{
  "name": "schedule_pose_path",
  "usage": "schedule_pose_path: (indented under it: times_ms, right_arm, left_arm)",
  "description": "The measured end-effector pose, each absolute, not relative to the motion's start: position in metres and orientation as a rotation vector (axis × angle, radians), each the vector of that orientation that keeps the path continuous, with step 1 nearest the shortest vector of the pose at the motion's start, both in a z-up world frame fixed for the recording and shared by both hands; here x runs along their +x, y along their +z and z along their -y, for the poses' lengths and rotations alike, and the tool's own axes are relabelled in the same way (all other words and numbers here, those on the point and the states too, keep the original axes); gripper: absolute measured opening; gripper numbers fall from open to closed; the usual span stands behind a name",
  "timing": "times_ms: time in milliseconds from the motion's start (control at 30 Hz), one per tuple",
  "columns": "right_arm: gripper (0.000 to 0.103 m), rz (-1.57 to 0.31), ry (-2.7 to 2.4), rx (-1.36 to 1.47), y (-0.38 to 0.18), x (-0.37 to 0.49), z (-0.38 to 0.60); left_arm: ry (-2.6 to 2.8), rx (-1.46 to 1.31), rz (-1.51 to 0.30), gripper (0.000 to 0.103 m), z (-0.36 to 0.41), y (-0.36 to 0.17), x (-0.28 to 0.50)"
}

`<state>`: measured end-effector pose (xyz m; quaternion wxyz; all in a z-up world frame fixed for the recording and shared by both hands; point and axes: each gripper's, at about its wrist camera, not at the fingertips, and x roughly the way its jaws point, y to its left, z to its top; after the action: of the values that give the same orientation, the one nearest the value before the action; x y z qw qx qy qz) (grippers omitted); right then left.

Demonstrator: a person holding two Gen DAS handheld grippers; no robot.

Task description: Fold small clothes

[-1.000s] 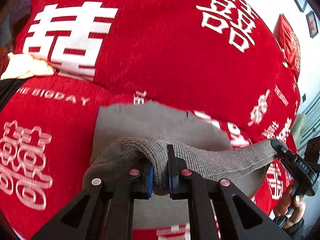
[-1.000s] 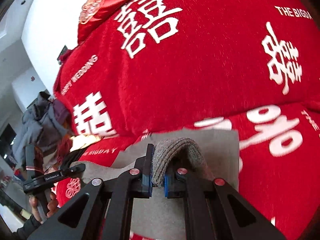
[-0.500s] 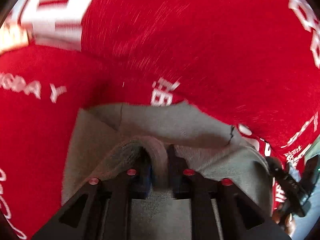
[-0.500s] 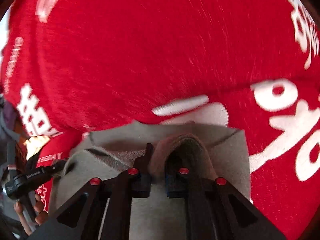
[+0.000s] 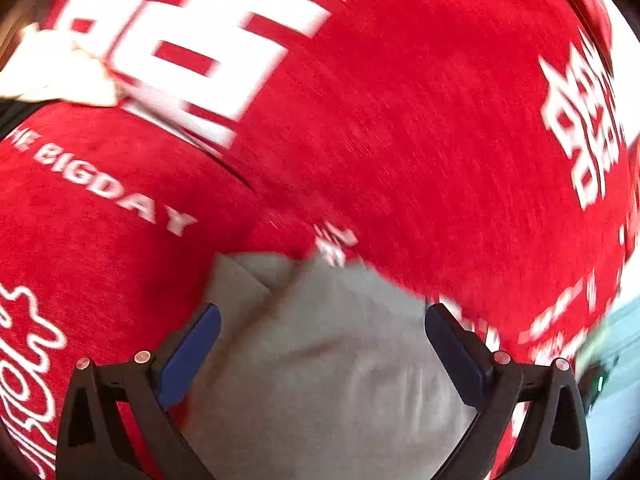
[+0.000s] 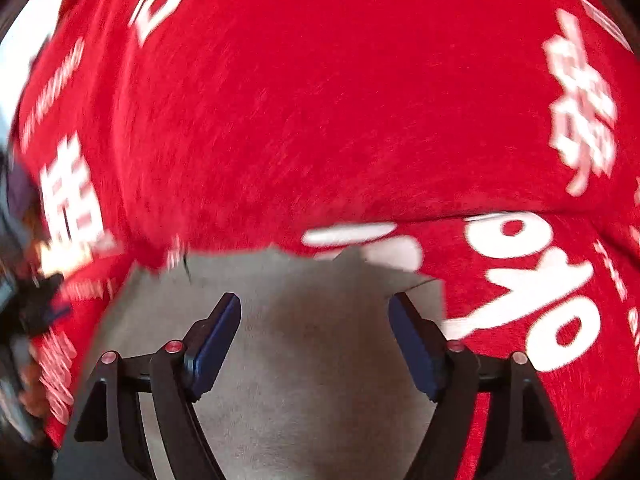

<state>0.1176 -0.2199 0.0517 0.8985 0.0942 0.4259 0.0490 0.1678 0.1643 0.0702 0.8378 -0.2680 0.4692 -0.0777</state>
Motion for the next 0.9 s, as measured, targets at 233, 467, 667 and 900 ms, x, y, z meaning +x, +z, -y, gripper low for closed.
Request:
schedule_pose_path:
  times_ms: [233,467,667,900]
  right_arm:
    - [0.079,-1.065,0.095,-0.060,0.000,0.166,0.169]
    - [0.080,-1.061,-0.052,0.171,-0.020,0.162,0.246]
    - [0.081,-1.008,-0.116,0.070,0.014,0.124,0.221]
    - [0.081,-0.963,0.059,0.006,0.027,0.056,0.147]
  left_arm:
    - [-0.158,-0.122,-1.108,0.102,-0.071,0.024,0.197]
    - [-0.010,-0.230,-1.193,0.102,-0.121,-0.009,0.213]
    - [0.073,-0.251,-1.128,0.102,-0.140,0.026,0.178]
    - [-0.047,-0.089,-1.038,0.102,-0.078,0.052,0.091]
